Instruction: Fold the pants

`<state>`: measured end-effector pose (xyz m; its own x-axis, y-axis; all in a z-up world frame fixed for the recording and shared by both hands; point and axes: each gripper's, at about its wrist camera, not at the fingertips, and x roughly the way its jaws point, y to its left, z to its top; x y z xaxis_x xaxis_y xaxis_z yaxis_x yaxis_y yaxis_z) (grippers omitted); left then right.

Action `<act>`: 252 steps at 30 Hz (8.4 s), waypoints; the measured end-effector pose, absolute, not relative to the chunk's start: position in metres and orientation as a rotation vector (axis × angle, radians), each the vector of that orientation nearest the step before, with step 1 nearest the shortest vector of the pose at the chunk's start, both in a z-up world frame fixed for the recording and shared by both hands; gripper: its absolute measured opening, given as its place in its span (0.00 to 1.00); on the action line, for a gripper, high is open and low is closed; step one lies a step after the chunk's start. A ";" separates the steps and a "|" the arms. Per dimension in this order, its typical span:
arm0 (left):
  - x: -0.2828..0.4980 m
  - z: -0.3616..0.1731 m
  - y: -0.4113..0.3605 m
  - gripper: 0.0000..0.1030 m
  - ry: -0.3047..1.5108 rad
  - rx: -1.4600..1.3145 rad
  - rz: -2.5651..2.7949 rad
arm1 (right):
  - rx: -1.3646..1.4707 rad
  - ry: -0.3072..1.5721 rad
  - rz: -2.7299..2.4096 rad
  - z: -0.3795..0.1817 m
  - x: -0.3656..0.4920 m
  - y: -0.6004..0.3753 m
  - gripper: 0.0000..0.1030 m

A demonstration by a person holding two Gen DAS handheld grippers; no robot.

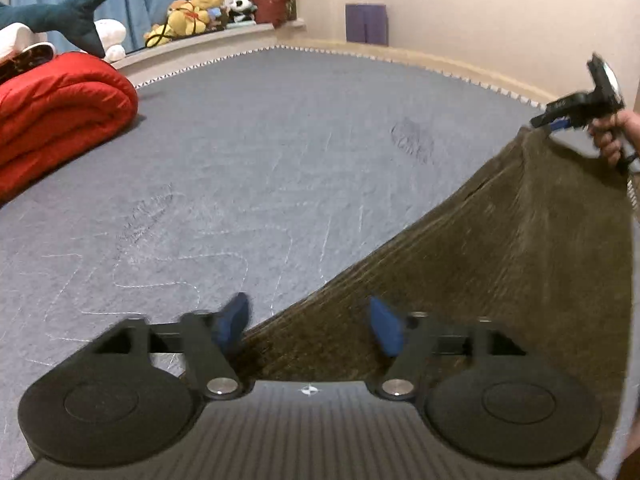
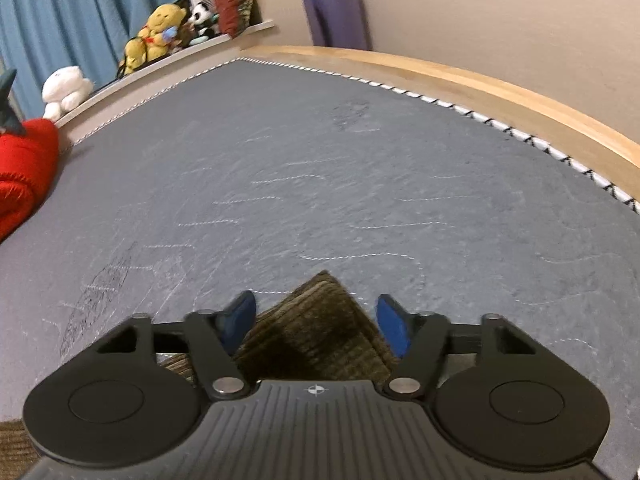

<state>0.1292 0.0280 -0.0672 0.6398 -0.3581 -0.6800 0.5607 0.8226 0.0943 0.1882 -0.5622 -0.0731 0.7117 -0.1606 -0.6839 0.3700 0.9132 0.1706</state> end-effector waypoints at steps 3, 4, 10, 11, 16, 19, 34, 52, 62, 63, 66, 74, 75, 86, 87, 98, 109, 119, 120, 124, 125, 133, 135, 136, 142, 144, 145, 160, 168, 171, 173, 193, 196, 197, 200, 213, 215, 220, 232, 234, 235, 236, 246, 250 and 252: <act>0.136 -0.081 0.026 0.79 0.726 0.331 -0.556 | 0.274 0.726 -0.306 -0.074 0.188 -0.559 0.12; 0.140 -0.086 0.025 0.76 0.740 0.348 -0.553 | 0.268 0.715 -0.312 -0.073 0.187 -0.559 0.11; 0.142 -0.070 0.037 0.16 0.658 0.328 -0.579 | 0.319 0.557 -0.368 -0.049 0.180 -0.569 0.08; 0.146 -0.065 0.043 0.16 0.651 0.278 -0.554 | 0.302 0.525 -0.368 -0.045 0.180 -0.567 0.08; 0.159 -0.088 0.043 0.27 0.765 0.321 -0.451 | 0.166 0.570 -0.366 -0.057 0.199 -0.550 0.15; 0.152 -0.082 0.035 0.46 0.715 0.390 -0.384 | 0.115 0.652 -0.426 -0.069 0.204 -0.548 0.38; 0.016 -0.078 -0.059 0.46 0.688 0.534 -1.136 | 0.239 0.806 -0.243 -0.039 0.093 -0.599 0.61; 0.000 -0.080 -0.067 0.09 0.736 0.631 -1.171 | 0.172 1.054 -0.275 -0.039 0.050 -0.600 0.01; 0.017 -0.054 -0.056 0.33 0.704 0.459 -1.114 | 0.072 0.841 -0.250 -0.004 0.037 -0.567 0.06; 0.018 -0.059 -0.056 0.33 0.716 0.469 -1.102 | 0.072 0.824 -0.205 -0.003 0.039 -0.559 0.11; 0.013 -0.082 -0.067 0.35 0.807 0.592 -1.069 | 0.011 0.884 -0.084 -0.021 0.050 -0.530 0.25; 0.028 -0.051 -0.054 0.40 0.750 0.465 -0.998 | -0.085 1.069 -0.095 -0.044 0.068 -0.500 0.33; 0.032 -0.048 -0.051 0.41 0.745 0.448 -0.973 | -0.101 1.016 -0.054 -0.038 0.068 -0.490 0.34; 0.032 -0.037 -0.026 0.43 0.695 0.451 -0.849 | -0.037 0.870 0.097 -0.056 0.151 -0.404 0.49; 0.032 -0.035 -0.022 0.45 0.688 0.444 -0.842 | -0.090 0.926 0.047 -0.069 0.160 -0.400 0.49; 0.064 -0.006 0.117 0.45 0.765 0.213 -0.445 | -0.078 0.960 -0.192 -0.078 0.201 -0.404 0.54; 0.038 0.008 0.336 0.71 0.869 -0.203 0.176 | -0.097 0.605 0.207 0.027 0.146 -0.230 0.65; -0.015 -0.023 0.378 0.74 0.992 -0.351 0.139 | -0.371 0.603 0.879 0.000 0.026 -0.043 0.65; -0.018 -0.026 0.376 0.74 0.995 -0.365 0.133 | -0.417 0.617 0.912 -0.006 0.019 -0.031 0.65; -0.024 -0.035 0.379 0.68 0.993 -0.373 0.099 | -0.611 0.653 1.005 -0.037 -0.002 0.005 0.65; -0.023 -0.035 0.377 0.58 0.986 -0.364 0.090 | -0.654 0.661 0.997 -0.044 -0.003 0.009 0.65; -0.050 0.001 0.360 0.24 0.844 -0.209 0.023 | -0.730 0.680 1.018 -0.055 0.004 0.001 0.08; -0.064 0.018 0.370 0.22 0.783 -0.248 0.029 | -0.704 0.627 1.037 -0.040 0.000 -0.006 0.08; -0.069 0.020 0.375 0.22 0.781 -0.274 0.034 | -0.693 0.614 1.057 -0.035 -0.001 -0.008 0.08; -0.065 -0.006 0.366 0.52 0.959 -0.165 0.127 | -0.863 0.733 1.138 -0.065 -0.012 -0.016 0.11; -0.072 0.013 0.366 0.55 0.848 -0.153 0.163 | -0.792 0.740 1.149 -0.053 -0.009 -0.018 0.22; -0.075 0.022 0.365 0.56 0.800 -0.145 0.179 | -0.724 0.744 1.152 -0.044 -0.005 -0.022 0.25; -0.048 -0.005 0.307 0.49 0.928 0.098 0.210 | -0.504 0.897 0.912 -0.055 0.034 -0.036 0.48; -0.018 0.000 0.283 0.48 0.900 0.066 0.130 | -0.503 0.903 0.857 -0.062 0.039 -0.046 0.59; -0.011 -0.025 0.285 0.49 0.983 0.136 0.170 | -0.496 0.901 0.851 -0.058 0.039 -0.053 0.61; -0.010 -0.014 0.274 0.48 0.951 0.159 0.192 | -0.481 0.883 0.839 -0.050 0.040 -0.061 0.61; 0.094 -0.027 0.129 0.49 0.790 0.111 -0.173 | -0.402 0.905 0.604 -0.063 0.054 -0.130 0.62; 0.120 -0.063 0.126 0.49 0.942 0.139 -0.139 | -0.362 0.922 0.606 -0.067 0.057 -0.143 0.65; 0.126 -0.077 0.124 0.52 0.995 0.176 -0.120 | -0.352 0.924 0.606 -0.067 0.058 -0.146 0.65; 0.130 -0.078 0.114 0.56 0.971 0.227 -0.094 | -0.307 0.913 0.592 -0.061 0.057 -0.153 0.65; 0.095 -0.026 0.089 0.72 0.701 0.209 -0.132 | -0.106 0.658 0.471 -0.022 0.066 -0.204 0.68; 0.092 -0.020 0.086 0.74 0.672 0.174 -0.140 | -0.087 0.633 0.414 -0.018 0.063 -0.215 0.68; 0.072 -0.007 0.065 0.80 0.606 0.141 -0.143 | -0.013 0.575 0.256 -0.013 0.060 -0.255 0.68; 0.042 -0.005 0.016 0.80 0.545 0.249 -0.259 | 0.419 0.595 -0.521 -0.051 0.011 -0.468 0.59; 0.045 -0.006 0.014 0.80 0.552 0.243 -0.266 | 0.493 0.572 -0.625 -0.060 -0.001 -0.501 0.59; 0.046 -0.006 0.011 0.81 0.553 0.245 -0.267 | 0.538 0.559 -0.659 -0.066 -0.008 -0.519 0.59; 0.046 -0.006 0.009 0.81 0.552 0.247 -0.266 | 0.576 0.549 -0.687 -0.071 -0.012 -0.532 0.59; 0.044 -0.008 -0.010 0.83 0.547 0.265 -0.286 | 0.653 0.534 -0.524 -0.116 0.005 -0.596 0.61; 0.044 -0.008 -0.009 0.83 0.546 0.265 -0.283 | 0.511 0.561 -0.516 -0.122 0.021 -0.586 0.63; 0.044 -0.008 -0.007 0.83 0.546 0.263 -0.284 | 0.482 0.569 -0.530 -0.121 0.027 -0.582 0.61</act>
